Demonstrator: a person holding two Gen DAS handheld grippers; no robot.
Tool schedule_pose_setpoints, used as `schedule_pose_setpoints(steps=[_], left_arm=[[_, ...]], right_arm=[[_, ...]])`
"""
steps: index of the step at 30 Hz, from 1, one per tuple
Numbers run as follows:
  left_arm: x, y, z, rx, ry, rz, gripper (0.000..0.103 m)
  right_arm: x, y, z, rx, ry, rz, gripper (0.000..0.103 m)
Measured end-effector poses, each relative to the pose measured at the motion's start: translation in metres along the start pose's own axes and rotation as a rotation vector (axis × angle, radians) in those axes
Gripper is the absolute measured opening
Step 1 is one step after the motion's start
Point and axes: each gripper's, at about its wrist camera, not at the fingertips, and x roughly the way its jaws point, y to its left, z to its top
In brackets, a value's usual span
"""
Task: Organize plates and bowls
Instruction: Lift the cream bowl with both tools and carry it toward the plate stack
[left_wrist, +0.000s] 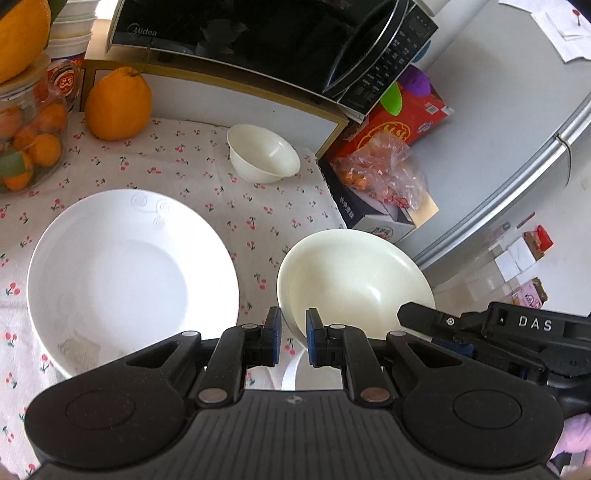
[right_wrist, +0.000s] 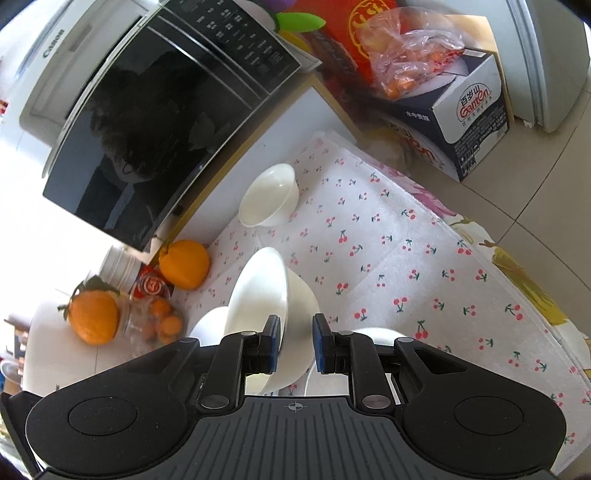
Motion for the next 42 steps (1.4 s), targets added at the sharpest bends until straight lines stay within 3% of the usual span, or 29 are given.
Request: schedule_pose_setpoints(steps=[12,30,42], left_arm=[[-0.007,0.0,-0.013,-0.007,0.041,0.013,0.013],[0.013,-0.02,-0.041,0.095,0.131,0.071,0.015],[0.02,-0.021,-0.043,0.109,0.169,0.081,0.015]], right_arm=[[-0.012,0.004,-0.009,-0.034,0.025,-0.004,0.018],[-0.001,-0.015,-0.017,-0.076,0.095,-0.173,0.019],[0.013,-0.008,-0.023,-0.188,0.119,-0.263,0.021]])
